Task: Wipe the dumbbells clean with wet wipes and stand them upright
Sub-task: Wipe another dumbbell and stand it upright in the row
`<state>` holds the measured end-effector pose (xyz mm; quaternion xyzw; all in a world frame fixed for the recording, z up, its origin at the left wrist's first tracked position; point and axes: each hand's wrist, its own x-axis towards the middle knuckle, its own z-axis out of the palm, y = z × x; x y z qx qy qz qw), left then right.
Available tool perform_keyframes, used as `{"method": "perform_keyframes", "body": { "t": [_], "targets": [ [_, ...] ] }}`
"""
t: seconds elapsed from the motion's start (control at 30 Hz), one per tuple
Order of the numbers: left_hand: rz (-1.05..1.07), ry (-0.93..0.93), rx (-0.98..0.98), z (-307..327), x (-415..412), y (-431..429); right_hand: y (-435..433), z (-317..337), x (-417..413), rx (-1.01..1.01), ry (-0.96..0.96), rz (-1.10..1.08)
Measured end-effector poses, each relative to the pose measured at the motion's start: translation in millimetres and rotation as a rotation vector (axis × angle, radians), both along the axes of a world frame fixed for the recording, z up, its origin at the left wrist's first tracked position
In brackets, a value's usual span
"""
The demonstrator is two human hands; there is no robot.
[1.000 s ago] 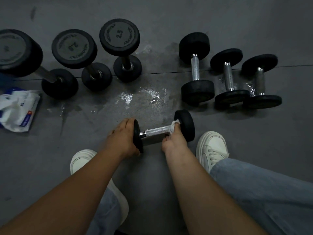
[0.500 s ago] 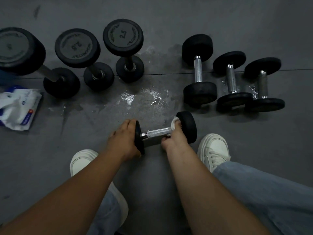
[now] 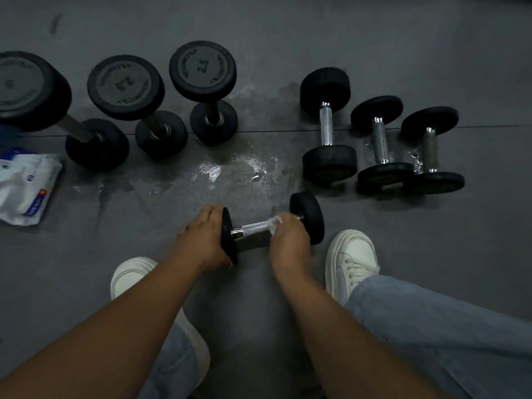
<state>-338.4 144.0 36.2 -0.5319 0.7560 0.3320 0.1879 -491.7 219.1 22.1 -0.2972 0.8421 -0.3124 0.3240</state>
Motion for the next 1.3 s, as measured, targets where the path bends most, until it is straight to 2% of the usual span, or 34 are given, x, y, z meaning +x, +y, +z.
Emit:
{"method": "perform_keyframes", "body": {
  "t": [0.07,0.13,0.23,0.27,0.4,0.5,0.6,0.7,0.77,0.83,0.9,1.03,1.17,1.23,1.3],
  "targets": [
    [0.005,0.01,-0.002,-0.5,0.4,-0.5,-12.9,-11.2,-9.5,0.086,0.459,0.394],
    [0.004,-0.002,0.015,0.0,-0.2,-3.6,-8.6,-19.6,-6.9,0.238,0.779,0.62],
    [-0.012,-0.016,0.015,-0.2,0.0,-4.1,15.6,-11.3,-2.1,0.594,0.926,0.952],
    [-0.015,-0.012,0.008,-0.6,0.3,-3.5,13.4,-3.6,-5.4,0.633,0.954,1.049],
    [-0.025,-0.006,0.003,-1.7,0.4,-3.4,-37.2,17.3,-28.1,0.524,1.139,1.303],
    [-0.027,-0.018,0.009,-1.0,0.2,-6.0,-27.9,19.6,-32.1,0.567,1.243,1.351],
    [-0.031,-0.019,0.012,-1.0,-0.2,-6.9,6.3,23.6,-21.7,0.581,1.282,1.468],
    [-0.033,-0.014,0.033,-0.7,-0.4,-8.9,-16.9,24.1,-32.6,0.491,1.119,1.268],
    [-0.029,-0.011,0.041,-1.4,0.3,-9.2,-23.6,22.0,-41.4,0.526,1.118,1.204],
    [-0.032,-0.012,0.038,-2.1,-0.3,-9.9,-12.9,20.8,-39.0,0.58,1.165,1.318],
    [-0.045,-0.019,0.042,-2.3,-1.1,-12.0,-2.8,26.4,-29.8,0.536,1.145,1.404],
    [-0.051,-0.026,0.051,-2.3,-1.2,-14.9,-21.8,21.5,-43.6,0.497,1.018,1.21],
    [-0.06,-0.026,0.043,-3.2,-1.2,-16.1,-7.5,17.7,-41.1,0.273,0.964,1.353],
    [-0.064,-0.03,0.056,-1.6,-1.3,-18.5,-23.0,17.0,-50.1,0.155,0.967,1.277],
    [-0.065,-0.026,0.058,-1.8,-1.8,-19.8,-31.9,23.1,-59.5,0.329,1.078,1.246]
  ]
}}
